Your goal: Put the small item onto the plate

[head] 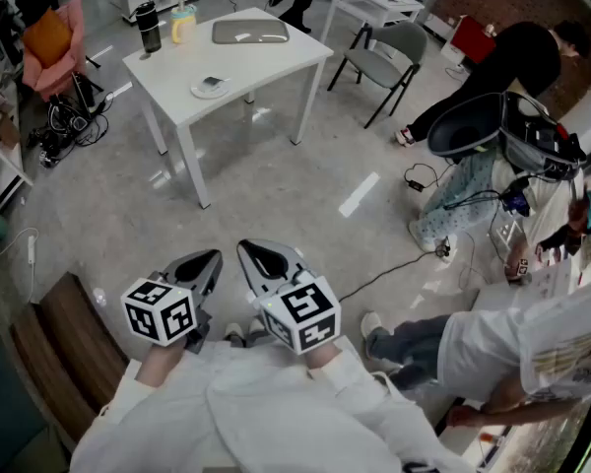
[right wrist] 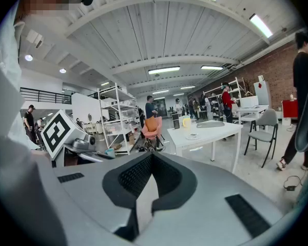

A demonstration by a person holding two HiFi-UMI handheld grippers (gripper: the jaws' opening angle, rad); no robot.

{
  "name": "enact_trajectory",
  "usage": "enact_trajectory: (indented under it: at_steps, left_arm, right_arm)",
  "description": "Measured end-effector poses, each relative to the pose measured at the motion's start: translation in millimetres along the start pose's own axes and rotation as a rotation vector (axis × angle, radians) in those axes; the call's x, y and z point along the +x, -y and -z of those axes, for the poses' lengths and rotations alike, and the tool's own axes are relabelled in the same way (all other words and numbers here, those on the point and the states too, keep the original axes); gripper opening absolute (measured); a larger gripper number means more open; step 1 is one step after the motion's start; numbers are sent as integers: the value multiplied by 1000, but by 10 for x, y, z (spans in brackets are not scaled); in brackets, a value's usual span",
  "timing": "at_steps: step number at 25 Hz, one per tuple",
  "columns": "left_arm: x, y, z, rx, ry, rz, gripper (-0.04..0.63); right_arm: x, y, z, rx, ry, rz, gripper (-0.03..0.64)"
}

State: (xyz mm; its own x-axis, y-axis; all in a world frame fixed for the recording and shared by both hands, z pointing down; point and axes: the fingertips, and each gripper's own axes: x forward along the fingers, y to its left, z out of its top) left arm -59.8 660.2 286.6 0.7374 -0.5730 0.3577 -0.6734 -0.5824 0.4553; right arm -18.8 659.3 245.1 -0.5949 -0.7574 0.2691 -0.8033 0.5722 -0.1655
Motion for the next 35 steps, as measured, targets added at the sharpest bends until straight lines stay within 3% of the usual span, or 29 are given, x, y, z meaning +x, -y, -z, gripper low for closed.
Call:
enact_trajectory:
  at_steps: [25, 35]
  left_arm:
    - [217, -39, 37, -17, -25, 1, 11]
    - [357, -96, 11, -44, -24, -2, 11]
  right_arm:
    - [144, 136, 79, 12, -30, -23, 15]
    - [137, 256, 102, 85, -17, -55, 15]
